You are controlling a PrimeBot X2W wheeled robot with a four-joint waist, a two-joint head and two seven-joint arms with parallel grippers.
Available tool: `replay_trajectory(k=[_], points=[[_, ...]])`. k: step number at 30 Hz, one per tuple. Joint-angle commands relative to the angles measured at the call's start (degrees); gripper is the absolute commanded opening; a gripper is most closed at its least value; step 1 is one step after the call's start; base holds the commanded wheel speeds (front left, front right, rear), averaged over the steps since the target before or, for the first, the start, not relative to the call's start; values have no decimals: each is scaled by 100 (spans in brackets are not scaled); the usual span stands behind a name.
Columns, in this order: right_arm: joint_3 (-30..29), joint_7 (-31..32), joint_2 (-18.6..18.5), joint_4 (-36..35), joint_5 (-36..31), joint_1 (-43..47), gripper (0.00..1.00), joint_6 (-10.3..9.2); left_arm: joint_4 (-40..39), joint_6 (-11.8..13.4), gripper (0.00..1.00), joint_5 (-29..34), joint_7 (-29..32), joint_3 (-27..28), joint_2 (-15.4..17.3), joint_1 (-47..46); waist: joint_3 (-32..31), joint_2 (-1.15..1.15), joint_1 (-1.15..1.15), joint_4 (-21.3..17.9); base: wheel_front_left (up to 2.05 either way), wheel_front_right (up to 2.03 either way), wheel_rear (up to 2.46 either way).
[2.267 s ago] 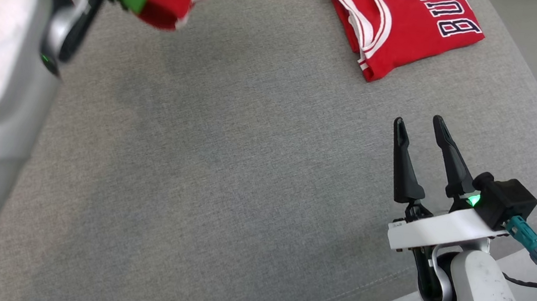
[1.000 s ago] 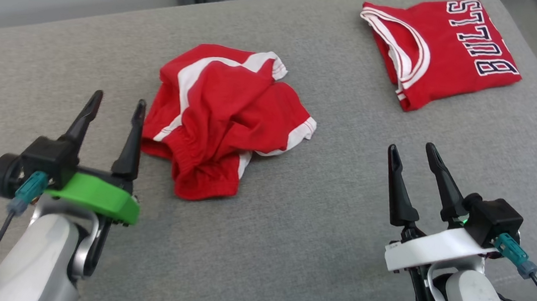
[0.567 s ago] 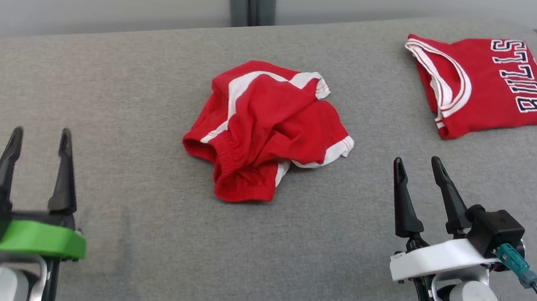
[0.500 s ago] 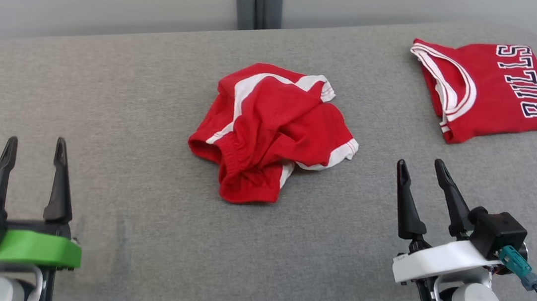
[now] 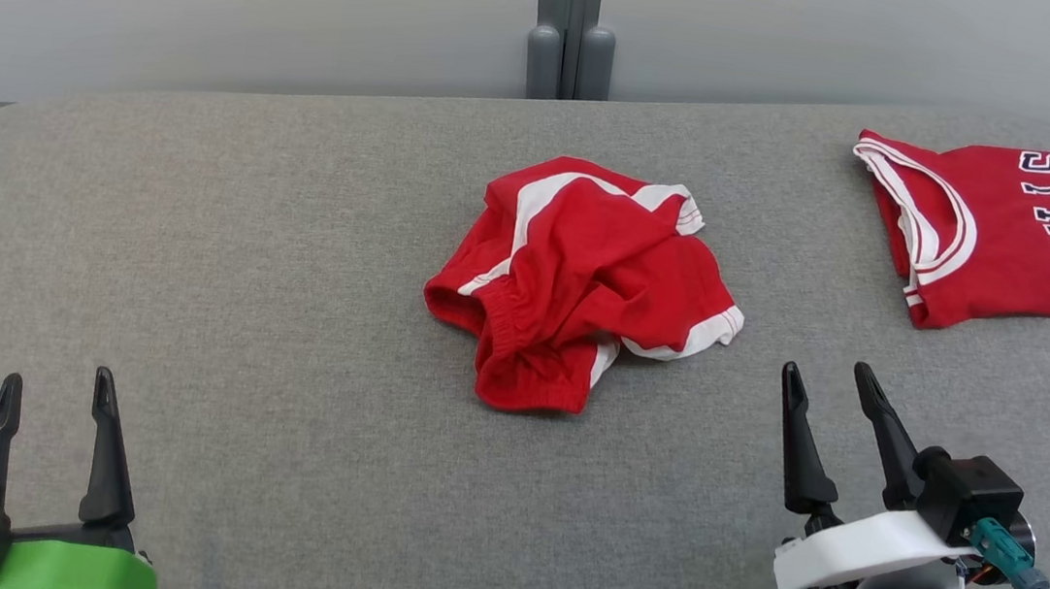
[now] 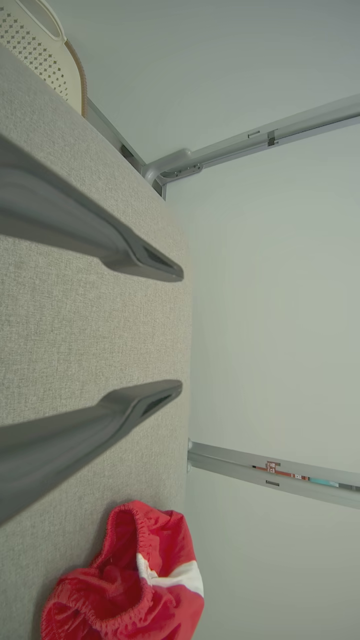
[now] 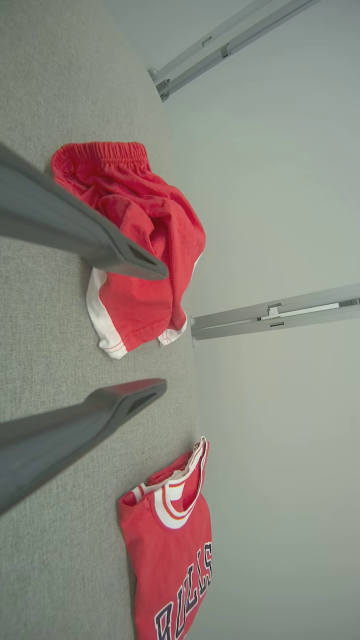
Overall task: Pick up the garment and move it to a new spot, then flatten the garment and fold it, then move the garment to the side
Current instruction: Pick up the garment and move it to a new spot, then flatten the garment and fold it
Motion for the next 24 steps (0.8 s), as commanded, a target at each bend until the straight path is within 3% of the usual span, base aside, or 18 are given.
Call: replay_trajectory(k=[1, 13, 24], points=[[4, -16, -14, 19, -56, 78, 100, -7, 19, -45, 100, 99, -15, 63, -42, 124, -24, 0, 0, 24, 0, 0, 0], [55, -17, -13, 67, -7, 146, 100, -7, 142, -367, 100, 387, -15, 412, -311, 157, -83, 0, 0, 31, 0, 0, 0], [75, -17, -14, 86, 11, 129, 100, -7, 208, -515, 100, 520, -15, 563, -407, 111, -107, 0, 0, -14, 0, 0, 0]])
